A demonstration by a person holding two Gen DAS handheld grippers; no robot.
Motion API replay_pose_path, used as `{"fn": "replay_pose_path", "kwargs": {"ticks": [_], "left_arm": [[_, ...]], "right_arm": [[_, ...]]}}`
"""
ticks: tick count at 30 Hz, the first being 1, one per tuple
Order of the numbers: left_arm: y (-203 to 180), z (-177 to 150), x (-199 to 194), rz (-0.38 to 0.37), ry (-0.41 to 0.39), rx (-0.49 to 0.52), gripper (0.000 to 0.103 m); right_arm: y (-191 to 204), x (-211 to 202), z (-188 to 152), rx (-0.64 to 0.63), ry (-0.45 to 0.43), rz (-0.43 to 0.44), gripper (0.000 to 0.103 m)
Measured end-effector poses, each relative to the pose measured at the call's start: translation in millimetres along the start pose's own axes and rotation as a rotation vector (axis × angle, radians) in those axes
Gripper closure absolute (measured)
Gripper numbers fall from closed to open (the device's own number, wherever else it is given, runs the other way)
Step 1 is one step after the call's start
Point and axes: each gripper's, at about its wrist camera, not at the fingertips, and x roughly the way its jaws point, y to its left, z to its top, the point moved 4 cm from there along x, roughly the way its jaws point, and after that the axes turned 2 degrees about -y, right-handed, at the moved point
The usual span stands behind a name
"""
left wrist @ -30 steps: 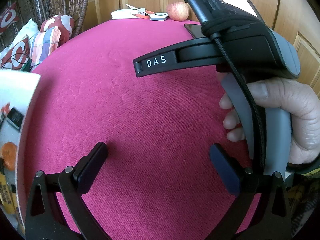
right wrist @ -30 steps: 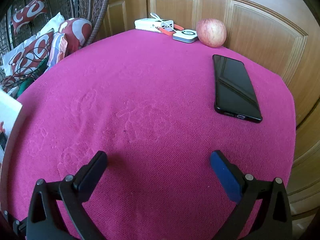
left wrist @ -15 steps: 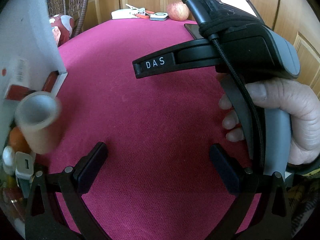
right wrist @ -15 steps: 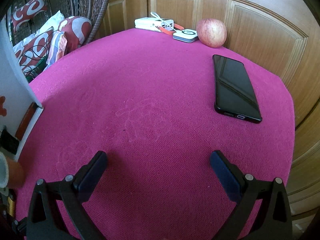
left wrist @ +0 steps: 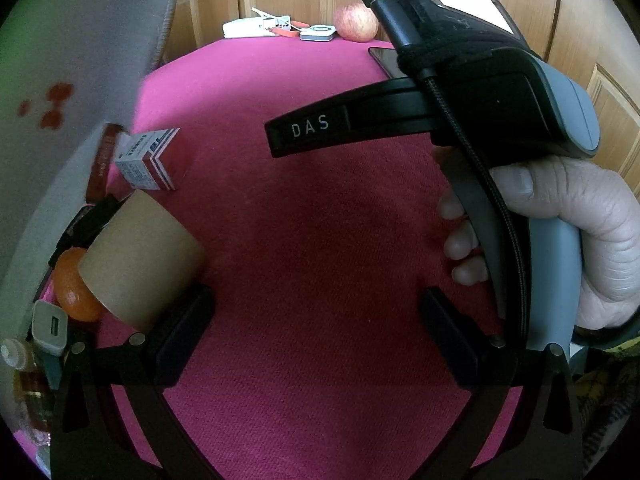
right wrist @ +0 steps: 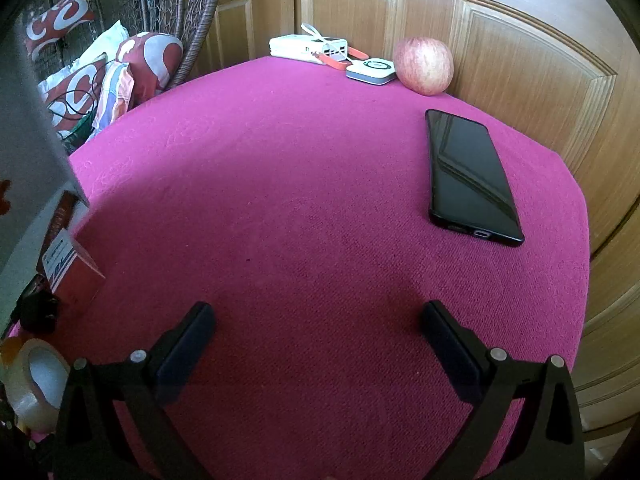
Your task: Organize rigid objects
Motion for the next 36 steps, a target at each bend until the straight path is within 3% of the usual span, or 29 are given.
{"fn": "replay_pose_path", "kwargs": {"ticks": [26,29,33,36], "left_arm": [[0,1,1,-0.001,0.0,0.0,0.0],[0,1,1,-0.001,0.0,0.0,0.0],[0,1,1,-0.001,0.0,0.0,0.0],[0,1,1,-0.001,0.0,0.0,0.0]], "right_arm": [[0,-2,0,0.007,-0.002,0.007,0.0],[-5,-6,1,0.041,-0.018,0.053,0.0],[-19,-14,5,0.144,-0.056,0.182,0.0],[-21,-28,11,0.148,-0.118,0.259,0.0]]}}
